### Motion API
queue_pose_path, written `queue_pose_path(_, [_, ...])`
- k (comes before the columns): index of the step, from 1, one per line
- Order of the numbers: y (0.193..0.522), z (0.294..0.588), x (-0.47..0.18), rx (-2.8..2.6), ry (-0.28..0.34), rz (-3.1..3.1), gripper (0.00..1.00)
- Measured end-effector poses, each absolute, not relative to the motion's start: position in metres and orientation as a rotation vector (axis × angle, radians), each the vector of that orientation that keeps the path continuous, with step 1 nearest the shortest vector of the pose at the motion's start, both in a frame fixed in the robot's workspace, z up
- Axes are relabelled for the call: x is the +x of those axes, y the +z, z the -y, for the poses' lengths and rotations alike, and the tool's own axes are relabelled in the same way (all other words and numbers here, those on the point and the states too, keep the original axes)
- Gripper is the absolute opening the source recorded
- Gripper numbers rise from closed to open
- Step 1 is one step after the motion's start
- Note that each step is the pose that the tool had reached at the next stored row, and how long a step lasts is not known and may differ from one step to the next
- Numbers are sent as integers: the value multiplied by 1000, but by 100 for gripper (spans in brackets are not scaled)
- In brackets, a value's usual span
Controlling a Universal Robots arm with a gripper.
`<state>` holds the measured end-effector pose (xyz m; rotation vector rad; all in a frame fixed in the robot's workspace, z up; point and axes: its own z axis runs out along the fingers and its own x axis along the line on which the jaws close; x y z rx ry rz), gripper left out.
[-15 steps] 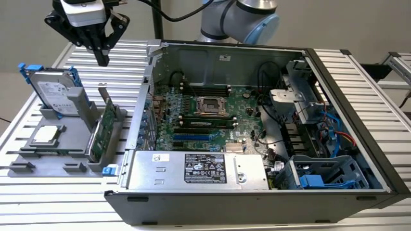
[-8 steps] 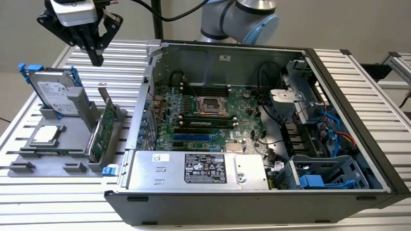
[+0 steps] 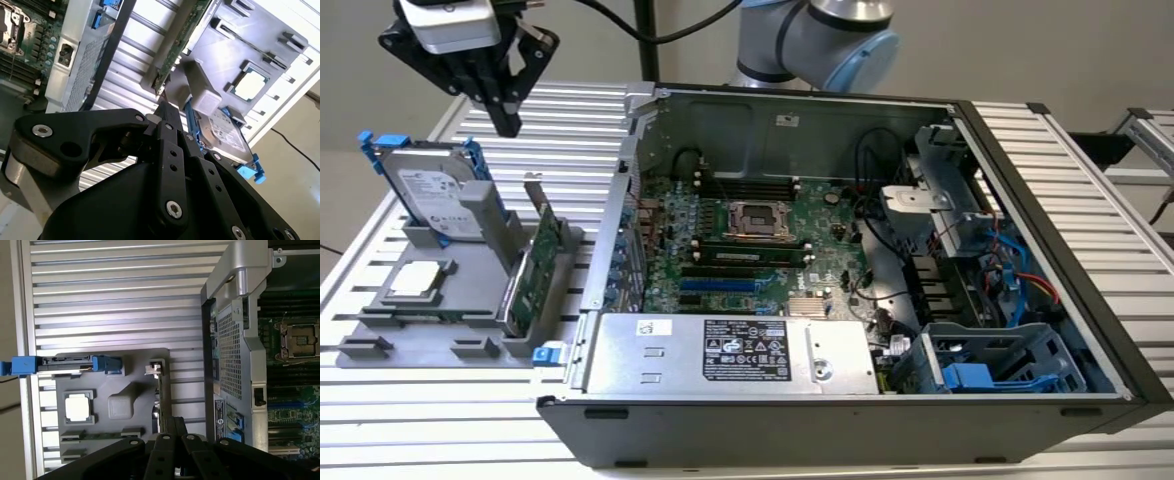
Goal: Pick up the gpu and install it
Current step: 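Reach for the gpu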
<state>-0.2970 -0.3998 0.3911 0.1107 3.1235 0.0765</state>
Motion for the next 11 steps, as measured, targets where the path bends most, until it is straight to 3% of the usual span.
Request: queue_pose_path(11, [391, 400, -312, 111, 77, -3124, 0])
